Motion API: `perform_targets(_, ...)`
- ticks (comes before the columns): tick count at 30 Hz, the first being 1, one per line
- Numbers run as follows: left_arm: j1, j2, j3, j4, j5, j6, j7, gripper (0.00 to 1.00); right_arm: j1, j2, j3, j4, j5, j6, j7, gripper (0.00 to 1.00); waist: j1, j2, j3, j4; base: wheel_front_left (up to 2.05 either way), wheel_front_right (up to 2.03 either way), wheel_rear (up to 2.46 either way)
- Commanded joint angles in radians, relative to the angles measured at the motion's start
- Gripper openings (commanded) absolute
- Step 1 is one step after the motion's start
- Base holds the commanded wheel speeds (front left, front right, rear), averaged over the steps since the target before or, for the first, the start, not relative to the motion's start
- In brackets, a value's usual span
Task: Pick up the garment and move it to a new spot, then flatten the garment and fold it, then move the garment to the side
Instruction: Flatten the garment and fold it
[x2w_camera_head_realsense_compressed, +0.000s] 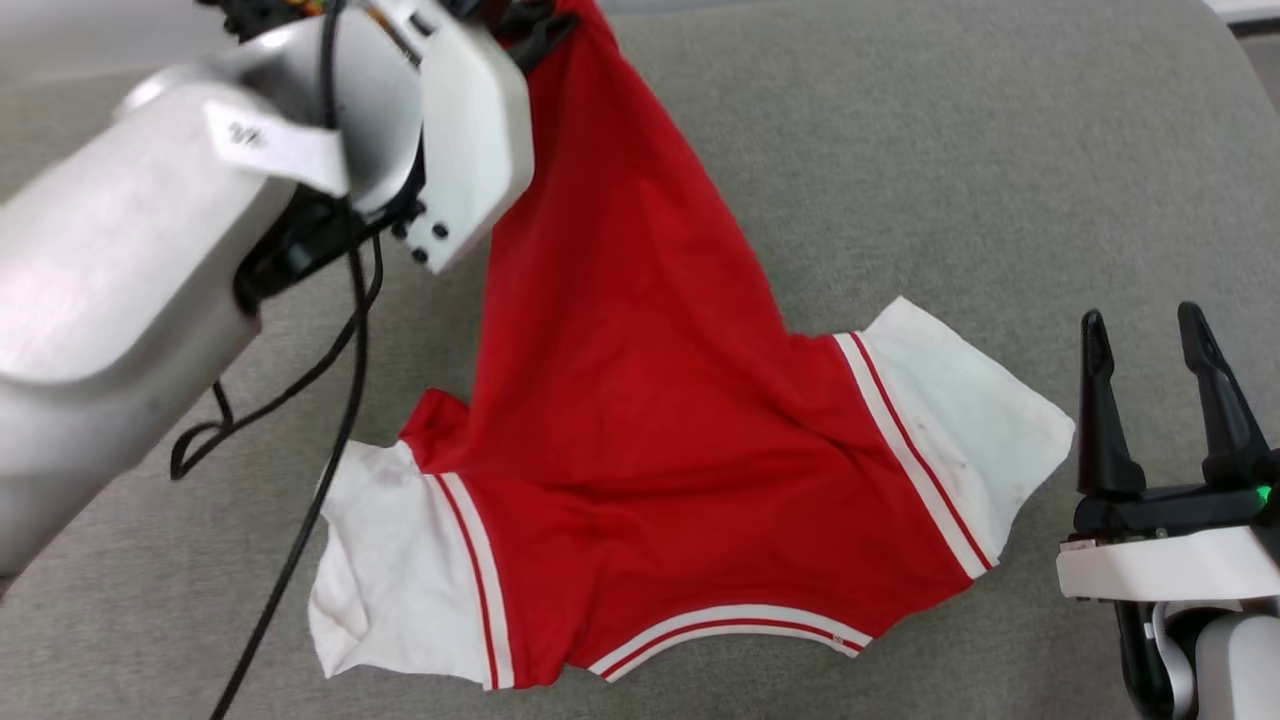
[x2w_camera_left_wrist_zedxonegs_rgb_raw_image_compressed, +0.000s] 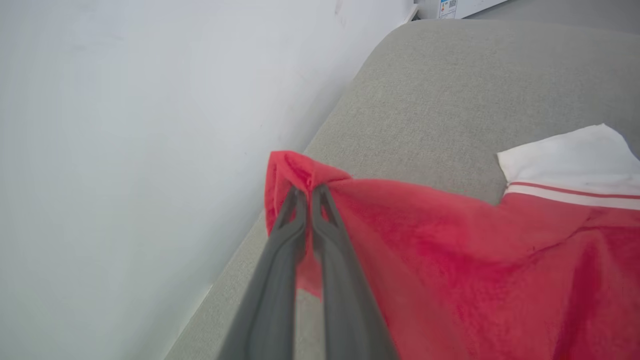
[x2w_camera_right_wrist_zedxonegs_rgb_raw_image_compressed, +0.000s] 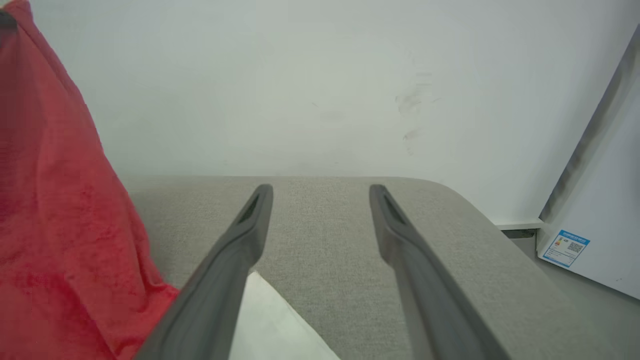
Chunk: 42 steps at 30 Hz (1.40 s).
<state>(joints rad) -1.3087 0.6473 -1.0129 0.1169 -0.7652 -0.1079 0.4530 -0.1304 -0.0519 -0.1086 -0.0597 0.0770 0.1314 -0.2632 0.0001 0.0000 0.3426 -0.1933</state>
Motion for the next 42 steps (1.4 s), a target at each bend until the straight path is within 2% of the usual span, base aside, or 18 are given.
perform_targets(1,-0.028,-0.020,-0.013,0.036,0.014,-0.006,0.001,0.00,-0.020,0.003,0.004,-0.005,0.007,-0.001,-0.002,1.00,-0.0001,0.0000,0.047,-0.038,0.00,0.00,0.00)
perform_targets(5,-0.091,-0.087,-0.057,0.168,0.016,-0.018,-0.002,0.00,-0.044,0.003,0.007,-0.011,0.023,-0.001,-0.002,1.00,-0.0001,0.0000,0.096,-0.067,0.00,0.00,0.00)
perform_targets(11,-0.119,-0.134,-0.155,0.311,-0.025,-0.021,0.039,0.00,-0.064,0.003,0.007,-0.020,0.031,-0.001,-0.002,1.00,-0.0001,0.0000,0.137,-0.089,0.00,0.00,0.00)
perform_targets(16,-0.091,-0.133,-0.235,0.397,-0.112,-0.021,0.098,0.00,-0.081,0.003,0.009,-0.026,0.031,-0.001,-0.002,1.00,-0.0001,0.0000,0.158,-0.107,0.00,0.00,0.00)
perform_targets(20,-0.058,-0.123,-0.258,0.441,-0.161,-0.021,0.154,0.00,-0.085,0.003,0.002,-0.030,0.026,-0.001,-0.002,1.00,-0.0001,0.0000,0.161,-0.110,0.00,0.00,0.00)
perform_targets(24,-0.023,-0.122,-0.266,0.470,-0.171,-0.021,0.147,0.00,-0.085,0.003,-0.002,-0.031,0.015,-0.001,-0.002,1.00,-0.0001,0.0000,0.150,-0.102,0.00,0.00,0.00)
perform_targets(25,-0.021,-0.125,-0.267,0.476,-0.167,-0.021,0.127,0.45,-0.083,0.003,-0.002,-0.032,0.012,-0.001,-0.002,1.00,-0.0001,0.0000,0.144,-0.097,0.00,0.00,0.00)
perform_targets(26,-0.023,-0.130,-0.266,0.485,-0.165,-0.021,0.103,1.00,-0.079,0.003,-0.003,-0.033,0.008,-0.001,-0.002,1.00,-0.0001,0.0000,0.137,-0.091,0.00,0.00,0.00)
perform_targets(33,-0.020,-0.146,-0.266,0.477,-0.161,-0.021,-0.056,1.00,-0.039,0.003,-0.015,-0.024,-0.019,-0.001,-0.002,1.00,-0.0001,0.0000,0.056,-0.030,0.00,0.00,0.00)
perform_targets(37,0.015,-0.113,-0.267,0.425,-0.201,-0.021,-0.095,1.00,-0.009,0.003,-0.021,-0.018,-0.028,-0.001,-0.002,1.00,-0.0001,0.0000,-0.006,0.015,0.00,0.00,0.00)
perform_targets(42,0.081,-0.040,-0.267,0.321,-0.239,-0.021,-0.088,1.00,0.027,0.003,-0.029,-0.011,-0.037,-0.001,-0.002,1.00,-0.0001,0.0000,-0.074,0.074,0.00,0.00,0.00)
